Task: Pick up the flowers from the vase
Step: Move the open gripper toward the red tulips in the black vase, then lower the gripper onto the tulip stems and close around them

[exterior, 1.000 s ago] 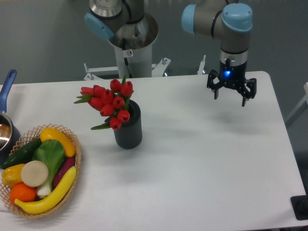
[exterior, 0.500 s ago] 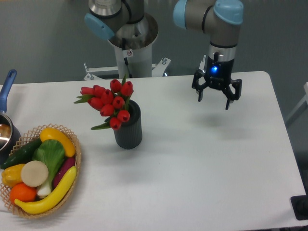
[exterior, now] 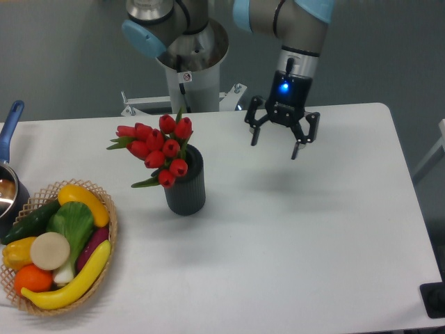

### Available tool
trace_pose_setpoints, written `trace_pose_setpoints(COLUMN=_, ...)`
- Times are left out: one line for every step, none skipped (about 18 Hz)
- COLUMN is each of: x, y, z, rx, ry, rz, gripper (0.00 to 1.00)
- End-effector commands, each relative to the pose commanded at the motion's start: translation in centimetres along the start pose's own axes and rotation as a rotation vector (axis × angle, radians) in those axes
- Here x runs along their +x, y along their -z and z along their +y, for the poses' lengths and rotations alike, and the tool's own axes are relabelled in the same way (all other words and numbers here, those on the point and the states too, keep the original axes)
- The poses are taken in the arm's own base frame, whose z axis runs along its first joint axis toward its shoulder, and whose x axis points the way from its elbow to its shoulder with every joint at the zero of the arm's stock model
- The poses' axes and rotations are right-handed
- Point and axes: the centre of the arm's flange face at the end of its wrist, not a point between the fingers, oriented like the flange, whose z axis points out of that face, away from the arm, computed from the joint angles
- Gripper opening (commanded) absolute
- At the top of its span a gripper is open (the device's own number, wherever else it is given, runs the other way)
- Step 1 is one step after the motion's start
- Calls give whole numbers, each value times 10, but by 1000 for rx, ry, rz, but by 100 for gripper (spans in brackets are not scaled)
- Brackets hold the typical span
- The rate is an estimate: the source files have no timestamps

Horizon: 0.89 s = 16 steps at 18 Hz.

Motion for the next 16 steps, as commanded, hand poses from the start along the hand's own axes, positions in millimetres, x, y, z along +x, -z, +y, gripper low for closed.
trace_pose_setpoints(x=8, y=0, z=-2, rx=20, ry=-3, rz=6, gripper=100)
trace_pose_setpoints(x=18, y=3, z=-3, rx=38, ry=-6, rz=5, gripper=100)
trace_pose_setpoints(x=25, y=4, z=-2, rx=45, ry=-4, rz=5, gripper=100)
trace_pose_setpoints(x=33, y=4, z=0, rx=50, ry=-3, rz=8, gripper=100)
trace_pose_setpoints(x=40, y=3, z=2, rx=60, ry=0, rz=15, gripper=100)
trace_pose_setpoints(x=43, y=1, z=2, rx=80, ry=5, rz=25, gripper=100)
trace_pose_setpoints(x=48, y=-1, z=0, rx=115, ry=9, rz=41, gripper=100)
trace_pose_setpoints(x=50, y=-2, z=0, rx=131, ry=12, rz=47, gripper=100)
trace_pose_setpoints(x=51, y=-3, z=-1, rx=143, ry=13, rz=54, gripper=100)
trace_pose_setpoints(x=53, y=-3, z=-3, rx=150, ry=9, rz=58, gripper=100)
trace_pose_setpoints(x=54, y=-4, z=-3, rx=156, ry=9, rz=61, gripper=100)
trace_pose_setpoints(x=56, y=-5, z=-4, rx=161, ry=10, rz=67, gripper=100)
trace_pose_setpoints(x=60, y=-9, z=-5, rx=165, ry=7, rz=80, gripper=100)
trace_pose_setpoints(x=64, y=-12, z=-6, rx=163, ry=2, rz=92, gripper=100)
trace_pose_setpoints(x=65, y=-15, z=-7, rx=163, ry=1, rz=100, gripper=100)
trace_pose_setpoints(x=68, y=-19, z=-7, rx=163, ry=-1, rz=112, gripper=100)
